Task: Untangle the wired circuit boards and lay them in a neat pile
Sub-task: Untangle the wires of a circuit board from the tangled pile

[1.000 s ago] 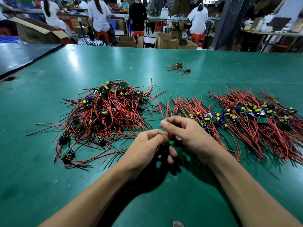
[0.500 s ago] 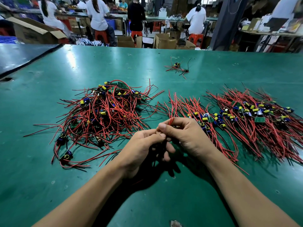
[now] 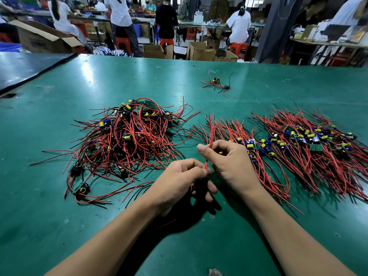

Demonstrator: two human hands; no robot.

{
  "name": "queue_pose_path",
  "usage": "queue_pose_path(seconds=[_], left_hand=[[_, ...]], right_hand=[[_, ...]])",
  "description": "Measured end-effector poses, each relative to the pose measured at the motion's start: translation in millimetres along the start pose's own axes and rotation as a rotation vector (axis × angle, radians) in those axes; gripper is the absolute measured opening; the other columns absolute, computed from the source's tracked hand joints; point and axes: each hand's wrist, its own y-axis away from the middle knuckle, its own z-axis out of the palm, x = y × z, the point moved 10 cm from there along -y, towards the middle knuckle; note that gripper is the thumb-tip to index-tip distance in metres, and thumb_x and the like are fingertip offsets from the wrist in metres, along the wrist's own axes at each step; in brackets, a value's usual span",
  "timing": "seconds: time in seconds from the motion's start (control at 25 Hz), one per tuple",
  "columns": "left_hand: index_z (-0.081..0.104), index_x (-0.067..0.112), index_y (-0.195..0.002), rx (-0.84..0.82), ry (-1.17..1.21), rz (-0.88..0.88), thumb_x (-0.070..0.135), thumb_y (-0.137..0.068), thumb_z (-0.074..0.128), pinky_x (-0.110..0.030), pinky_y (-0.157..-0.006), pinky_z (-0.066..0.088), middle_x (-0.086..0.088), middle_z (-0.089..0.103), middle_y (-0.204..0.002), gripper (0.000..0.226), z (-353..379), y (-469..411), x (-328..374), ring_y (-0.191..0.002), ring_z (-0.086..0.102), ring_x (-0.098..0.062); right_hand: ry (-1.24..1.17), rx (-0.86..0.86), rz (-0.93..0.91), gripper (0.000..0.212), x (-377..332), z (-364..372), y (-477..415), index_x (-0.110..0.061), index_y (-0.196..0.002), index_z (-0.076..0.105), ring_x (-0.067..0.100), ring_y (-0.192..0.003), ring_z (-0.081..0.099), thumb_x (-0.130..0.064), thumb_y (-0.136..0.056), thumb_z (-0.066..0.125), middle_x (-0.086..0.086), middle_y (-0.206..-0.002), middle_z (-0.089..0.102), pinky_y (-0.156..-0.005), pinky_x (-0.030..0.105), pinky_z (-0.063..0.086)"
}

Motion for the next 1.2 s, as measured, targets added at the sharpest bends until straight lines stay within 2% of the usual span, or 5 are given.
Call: queue_pose_path(seconds=[0.24, 0.52, 0.76, 1.0, 1.2], left_hand=[[0.061, -0.001, -0.085, 0.138, 0.013, 0.047, 0.008, -0.098, 0.053, -0.027, -0.048, 0.053, -0.016, 0.068, -0.069, 0.018, -10, 1, 1, -0.050, 0.062, -0.022], [0.062, 0.002, -0.084, 0.070, 0.044, -0.005, 0.005, -0.097, 0.051, -0.022, -0.040, 0.043, -0.010, 0.060, -0.058, 0.017, -9, 2, -2, -0.038, 0.051, -0.017], [0.066, 0.004, -0.083, 0.036, 0.036, 0.013, 0.007, -0.096, 0.053, -0.020, -0.041, 0.042, -0.009, 0.061, -0.058, 0.019, -8, 3, 1, -0.039, 0.051, -0.016], [0.067, 0.005, -0.080, -0.019, -0.006, 0.006, 0.007, -0.096, 0.055, -0.021, -0.043, 0.043, -0.011, 0.061, -0.059, 0.020, 3, 5, 1, -0.041, 0.052, -0.017], [0.067, -0.002, -0.090, 0.064, -0.027, 0.013, 0.005, -0.095, 0.055, -0.022, -0.043, 0.042, -0.014, 0.061, -0.059, 0.015, -10, 6, 3, -0.040, 0.051, -0.020]], right_hand=[[-0.217, -0.135, 0.187, 0.036, 13, 18, 2, -0.011, -0.074, 0.070, 0.009, -0.037, 0.034, -0.045, -0.070, 0.081, 0.001, -0.046, 0.041, -0.038, 0.017, 0.032], [-0.359, -0.512, 0.379, 0.032, 22, 45, 26, -0.003, -0.115, 0.070, 0.029, -0.052, 0.066, -0.026, -0.092, 0.073, 0.020, -0.063, 0.063, -0.056, 0.034, 0.056], [0.102, -0.114, -0.001, 0.017, 0, 4, -5, -0.013, -0.085, 0.079, 0.000, -0.070, 0.061, -0.030, -0.086, 0.077, -0.008, -0.076, 0.073, -0.069, 0.012, 0.046], [0.333, 0.226, -0.162, 0.028, -11, -40, -14, -0.017, -0.069, 0.072, 0.006, -0.059, 0.052, -0.036, -0.089, 0.075, -0.011, -0.061, 0.063, -0.066, 0.030, 0.043], [-0.253, 0.087, 0.195, 0.043, 27, -16, -13, -0.012, -0.071, 0.072, 0.008, -0.038, 0.023, -0.044, -0.097, 0.060, -0.003, -0.053, 0.037, -0.039, 0.020, 0.019]])
